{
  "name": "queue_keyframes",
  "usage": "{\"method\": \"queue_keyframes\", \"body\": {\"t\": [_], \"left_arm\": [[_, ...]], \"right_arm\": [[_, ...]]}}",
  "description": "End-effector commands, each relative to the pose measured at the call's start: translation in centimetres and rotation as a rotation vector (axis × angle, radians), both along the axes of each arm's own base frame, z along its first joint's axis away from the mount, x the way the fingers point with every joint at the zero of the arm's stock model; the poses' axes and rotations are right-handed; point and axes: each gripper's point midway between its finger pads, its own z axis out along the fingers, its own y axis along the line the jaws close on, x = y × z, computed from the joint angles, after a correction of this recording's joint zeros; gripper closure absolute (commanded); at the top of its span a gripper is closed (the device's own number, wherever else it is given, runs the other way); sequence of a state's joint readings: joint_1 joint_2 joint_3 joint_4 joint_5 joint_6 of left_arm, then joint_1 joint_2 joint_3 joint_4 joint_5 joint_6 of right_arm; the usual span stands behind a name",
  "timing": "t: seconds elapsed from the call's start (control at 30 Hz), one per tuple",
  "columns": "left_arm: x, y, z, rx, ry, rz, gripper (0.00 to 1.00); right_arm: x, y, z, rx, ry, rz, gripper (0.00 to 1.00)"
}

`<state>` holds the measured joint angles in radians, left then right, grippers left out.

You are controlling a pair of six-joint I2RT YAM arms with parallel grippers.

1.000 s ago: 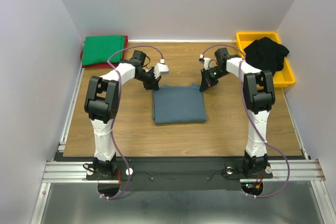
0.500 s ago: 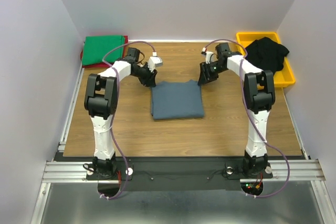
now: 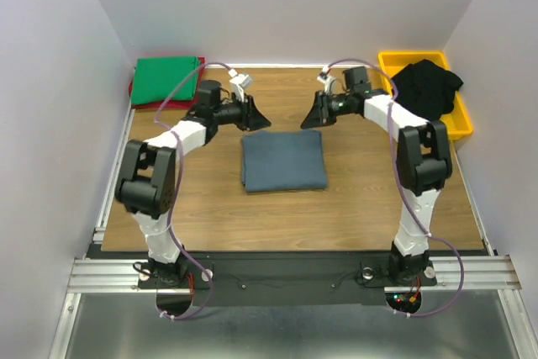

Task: Fold and stack the t-shirts
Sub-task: Fold the tshirt

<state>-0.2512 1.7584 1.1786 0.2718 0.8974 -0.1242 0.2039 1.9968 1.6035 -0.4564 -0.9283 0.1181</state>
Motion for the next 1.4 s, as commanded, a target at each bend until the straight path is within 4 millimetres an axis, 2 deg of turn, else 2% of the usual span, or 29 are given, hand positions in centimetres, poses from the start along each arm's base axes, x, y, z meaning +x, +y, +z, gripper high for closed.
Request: {"method": "queue_keyframes", "body": {"t": [0.0, 0.1, 0.13, 0.17, 0.2, 0.23, 0.27, 0.3, 0.33, 0.37, 0.4, 0.43, 0.47, 0.5, 0.57, 0.6, 0.63, 0.67, 0.7, 0.73, 0.77, 0.8, 0.9, 1.03, 1.07, 1.17, 1.2, 1.3, 1.37], "left_arm": [[-0.3, -3.2, -2.2, -0.185, 0.222, 0.011, 0.70], [1.0, -3.8, -4.0, -0.198, 0.258, 0.050, 0.74], [1.8, -3.4, -6.2, -0.185, 0.299, 0.079, 0.75], [2.1, -3.3, -7.2, -0.180, 0.315, 0.090, 0.75], [2.9, -3.2, -9.1, -0.169, 0.345, 0.105, 0.77], [3.5, -2.8, -9.9, -0.165, 0.361, 0.126, 0.77], [4.0, -2.5, -10.9, -0.159, 0.378, 0.140, 0.77], [5.6, -1.6, -10.9, -0.163, 0.371, 0.165, 0.78], [6.3, -1.1, -12.7, -0.148, 0.405, 0.186, 0.78], [6.7, -0.6, -13.1, -0.143, 0.421, 0.192, 0.79], [8.3, 0.4, -12.4, -0.152, 0.397, 0.207, 0.80], [8.7, 1.0, -12.0, -0.150, 0.381, 0.212, 0.80], [8.9, 1.3, -11.0, -0.157, 0.360, 0.208, 0.80], [8.6, 1.5, -8.9, -0.170, 0.322, 0.184, 0.78], [7.6, 1.5, -6.3, -0.174, 0.264, 0.146, 0.77], [6.0, 1.5, -6.4, -0.169, 0.275, 0.127, 0.74], [5.0, 1.3, -3.8, -0.182, 0.232, 0.107, 0.72], [3.9, 1.1, -3.1, -0.190, 0.227, 0.081, 0.69], [1.9, 0.7, -3.6, -0.196, 0.270, 0.051, 0.68], [0.5, 0.1, -2.4, -0.203, 0.260, 0.029, 0.68], [-0.2, -0.5, -1.9, -0.223, 0.238, 0.019, 0.68], [-2.0, -0.7, -3.1, -0.229, 0.284, 0.010, 0.68], [-4.5, -2.4, -4.1, -0.255, 0.348, -0.026, 0.68], [-4.7, -2.3, -8.6, -0.241, 0.451, 0.017, 0.70], [-4.3, -1.9, -9.3, -0.236, 0.451, 0.030, 0.70], [-3.7, -0.9, -12.2, -0.207, 0.509, 0.065, 0.70], [-2.7, 0.0, -13.0, -0.183, 0.485, 0.094, 0.70], [-2.2, 1.7, -14.9, -0.138, 0.498, 0.125, 0.70], [-2.2, 2.7, -14.1, -0.137, 0.483, 0.130, 0.70]], "right_arm": [[-0.9, 3.4, -3.4, 0.103, 0.125, 0.045, 0.75], [0.9, 3.5, -6.0, 0.088, 0.154, -0.013, 0.75], [1.5, 3.4, -8.0, 0.064, 0.178, -0.039, 0.75], [1.9, 3.3, -9.0, 0.050, 0.186, -0.058, 0.75], [2.7, 3.2, -9.3, 0.050, 0.175, -0.071, 0.75], [3.2, 2.9, -11.0, 0.035, 0.203, -0.101, 0.75], [3.8, 2.8, -10.8, 0.034, 0.191, -0.116, 0.75], [4.6, 2.6, -11.4, 0.037, 0.188, -0.127, 0.75], [5.1, 2.4, -11.9, 0.031, 0.192, -0.140, 0.75], [5.8, 1.9, -12.0, 0.032, 0.186, -0.156, 0.76], [6.3, 1.6, -12.0, 0.034, 0.183, -0.162, 0.75], [7.4, 1.2, -10.6, 0.054, 0.160, -0.173, 0.76], [7.7, 1.2, -9.4, 0.074, 0.153, -0.170, 0.75], [7.8, 1.3, -6.5, 0.101, 0.113, -0.160, 0.73], [6.4, 1.4, -3.6, 0.133, 0.097, -0.133, 0.71], [5.7, 1.5, -2.3, 0.149, 0.091, -0.120, 0.69], [4.7, 1.6, 0.3, 0.173, 0.070, -0.106, 0.69], [2.9, 1.9, -0.3, 0.180, 0.112, -0.081, 0.69], [2.0, 2.1, -0.1, 0.183, 0.117, -0.071, 0.68], [0.4, 2.9, 0.7, 0.190, 0.114, -0.044, 0.68], [-1.2, 3.2, -0.6, 0.186, 0.149, -0.031, 0.67], [-2.2, 3.6, -1.0, 0.185, 0.165, -0.016, 0.67], [-4.5, 4.9, -3.5, 0.165, 0.219, 0.025, 0.67], [-5.6, 4.5, -8.2, 0.121, 0.303, 0.020, 0.68], [-5.5, 4.1, -9.7, 0.104, 0.313, 0.011, 0.68], [-4.4, 2.7, -12.1, 0.075, 0.315, -0.024, 0.68], [-4.3, 2.3, -13.6, 0.062, 0.346, -0.037, 0.68], [-3.2, 1.0, -13.8, 0.040, 0.337, -0.058, 0.68], [-2.8, 0.8, -11.9, 0.041, 0.286, -0.046, 0.68]]}}
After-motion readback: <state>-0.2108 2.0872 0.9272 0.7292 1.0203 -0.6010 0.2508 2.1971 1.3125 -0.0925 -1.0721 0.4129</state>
